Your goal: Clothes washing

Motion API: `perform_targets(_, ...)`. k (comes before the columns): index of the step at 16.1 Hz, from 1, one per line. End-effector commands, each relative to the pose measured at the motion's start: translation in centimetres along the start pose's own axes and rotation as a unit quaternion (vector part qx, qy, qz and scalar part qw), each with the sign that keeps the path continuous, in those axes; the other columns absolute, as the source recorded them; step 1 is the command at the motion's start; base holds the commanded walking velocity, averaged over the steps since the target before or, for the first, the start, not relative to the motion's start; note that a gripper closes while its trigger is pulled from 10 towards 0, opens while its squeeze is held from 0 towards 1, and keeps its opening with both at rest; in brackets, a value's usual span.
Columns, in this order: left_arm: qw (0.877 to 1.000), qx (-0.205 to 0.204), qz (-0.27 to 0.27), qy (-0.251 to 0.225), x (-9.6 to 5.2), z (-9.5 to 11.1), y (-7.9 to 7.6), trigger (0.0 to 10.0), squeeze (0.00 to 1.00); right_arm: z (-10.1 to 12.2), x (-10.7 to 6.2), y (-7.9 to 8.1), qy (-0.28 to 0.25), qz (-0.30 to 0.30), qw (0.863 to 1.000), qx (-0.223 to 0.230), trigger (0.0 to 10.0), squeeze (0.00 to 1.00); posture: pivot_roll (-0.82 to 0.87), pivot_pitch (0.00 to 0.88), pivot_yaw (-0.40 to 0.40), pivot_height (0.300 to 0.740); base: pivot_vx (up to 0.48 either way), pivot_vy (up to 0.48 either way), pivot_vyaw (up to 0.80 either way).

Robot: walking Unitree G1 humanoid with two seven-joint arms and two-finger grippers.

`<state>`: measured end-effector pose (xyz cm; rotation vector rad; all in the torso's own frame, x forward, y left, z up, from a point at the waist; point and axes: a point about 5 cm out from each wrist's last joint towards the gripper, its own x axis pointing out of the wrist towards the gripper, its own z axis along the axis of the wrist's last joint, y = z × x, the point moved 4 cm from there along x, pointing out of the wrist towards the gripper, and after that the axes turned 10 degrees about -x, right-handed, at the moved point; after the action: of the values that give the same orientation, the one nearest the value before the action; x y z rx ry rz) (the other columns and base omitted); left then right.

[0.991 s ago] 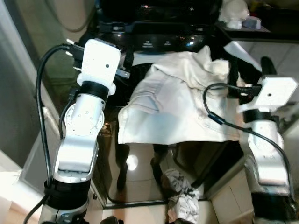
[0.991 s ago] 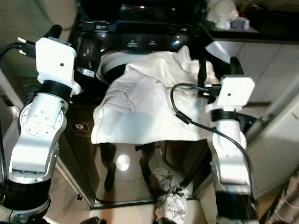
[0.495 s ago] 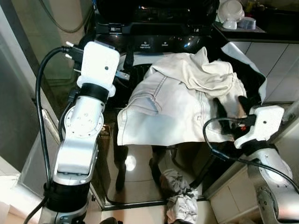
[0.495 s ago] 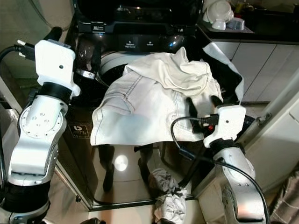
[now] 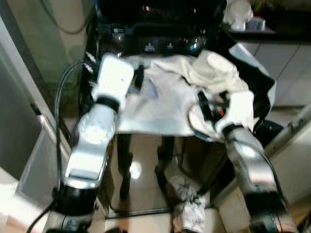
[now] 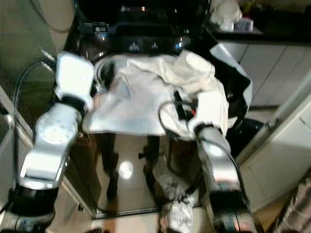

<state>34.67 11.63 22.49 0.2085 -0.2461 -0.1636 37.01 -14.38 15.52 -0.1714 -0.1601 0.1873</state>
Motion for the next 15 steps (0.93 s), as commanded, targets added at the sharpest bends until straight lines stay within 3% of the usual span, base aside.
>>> perform_targets(1,0.999,-0.004,-0.007,0.031,-0.1,-1.5,-0.4,10.0,0.00,0.2,1.0,-0.7,-0.002,-0.015,1.000,-0.010,10.0,0.00,0.01,0.000,-0.029,0.740,0.000,0.000,0.00)
perform_targets(6,0.999,-0.002,-0.025,0.025,0.5,-1.4,-1.5,10.0,0.00,2.7,6.8,-0.7,0.007,-0.016,0.998,-0.061,10.0,0.00,0.01,0.000,-0.025,0.740,0.000,0.000,0.00)
perform_targets(8,0.999,0.005,-0.021,0.024,0.6,-1.5,-1.4,10.0,0.00,5.6,8.4,-1.7,-0.021,-0.060,0.993,-0.102,10.0,0.00,0.01,0.000,-0.025,0.740,0.000,0.000,0.00)
perform_targets(10,1.000,0.004,-0.010,0.012,0.5,-1.1,-1.1,10.0,0.00,8.8,8.9,-2.0,-0.085,-0.074,0.991,-0.073,10.0,0.00,0.03,0.000,-0.030,0.740,0.000,0.000,0.00)
perform_targets(11,1.000,0.001,-0.003,-0.005,0.4,-0.5,-0.9,10.0,0.00,10.1,8.5,-1.1,-0.134,-0.056,0.988,-0.047,10.0,0.00,0.02,0.000,-0.028,0.740,0.000,0.000,0.00)
perform_targets(13,1.000,-0.001,-0.009,-0.010,0.4,-0.4,-1.0,10.0,0.00,8.7,6.6,1.0,-0.156,0.002,0.988,-0.014,10.0,0.00,0.01,0.000,-0.022,0.740,0.000,0.000,0.00)
perform_targets(14,1.000,0.000,-0.013,-0.010,0.5,-0.5,-1.2,10.0,0.00,7.7,5.2,1.8,-0.159,0.036,0.987,-0.012,10.0,0.00,0.00,0.000,-0.017,0.740,0.000,0.000,0.00)
perform_targets(15,1.000,0.004,-0.020,-0.009,0.4,-0.6,-1.3,10.0,0.00,5.8,2.1,1.8,-0.142,0.106,0.983,0.046,10.0,0.00,-0.02,0.000,-0.006,0.740,0.000,0.000,0.00)
